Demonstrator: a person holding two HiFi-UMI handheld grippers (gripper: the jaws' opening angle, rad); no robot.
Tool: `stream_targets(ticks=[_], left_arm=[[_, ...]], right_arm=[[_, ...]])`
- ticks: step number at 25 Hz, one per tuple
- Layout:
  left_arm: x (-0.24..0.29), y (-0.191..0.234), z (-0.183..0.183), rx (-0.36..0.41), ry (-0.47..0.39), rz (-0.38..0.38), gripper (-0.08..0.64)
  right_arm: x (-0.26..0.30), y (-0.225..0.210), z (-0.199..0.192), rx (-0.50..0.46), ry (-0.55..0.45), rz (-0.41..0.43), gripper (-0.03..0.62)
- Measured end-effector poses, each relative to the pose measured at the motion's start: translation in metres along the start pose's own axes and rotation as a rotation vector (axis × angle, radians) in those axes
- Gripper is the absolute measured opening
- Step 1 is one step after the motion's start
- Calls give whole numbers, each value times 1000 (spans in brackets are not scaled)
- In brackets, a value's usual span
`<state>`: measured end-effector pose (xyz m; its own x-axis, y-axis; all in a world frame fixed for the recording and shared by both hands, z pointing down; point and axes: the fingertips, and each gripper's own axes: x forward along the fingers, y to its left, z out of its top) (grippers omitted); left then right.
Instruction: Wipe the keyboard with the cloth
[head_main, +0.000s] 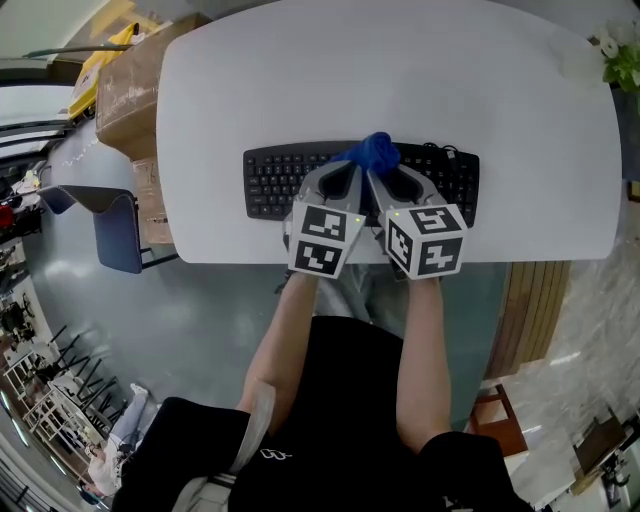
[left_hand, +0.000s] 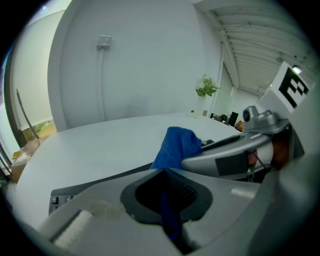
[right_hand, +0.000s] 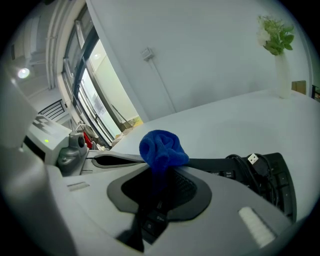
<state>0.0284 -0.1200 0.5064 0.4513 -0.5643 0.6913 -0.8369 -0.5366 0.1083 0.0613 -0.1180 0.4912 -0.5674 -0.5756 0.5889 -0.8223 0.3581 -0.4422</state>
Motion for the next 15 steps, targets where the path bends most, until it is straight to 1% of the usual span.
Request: stream_targets(ticks=[15], left_arm=[[27,-54,18,72,11,-84,-2]], right_arm=[[-39,-46,0,41,-24,-85,91]])
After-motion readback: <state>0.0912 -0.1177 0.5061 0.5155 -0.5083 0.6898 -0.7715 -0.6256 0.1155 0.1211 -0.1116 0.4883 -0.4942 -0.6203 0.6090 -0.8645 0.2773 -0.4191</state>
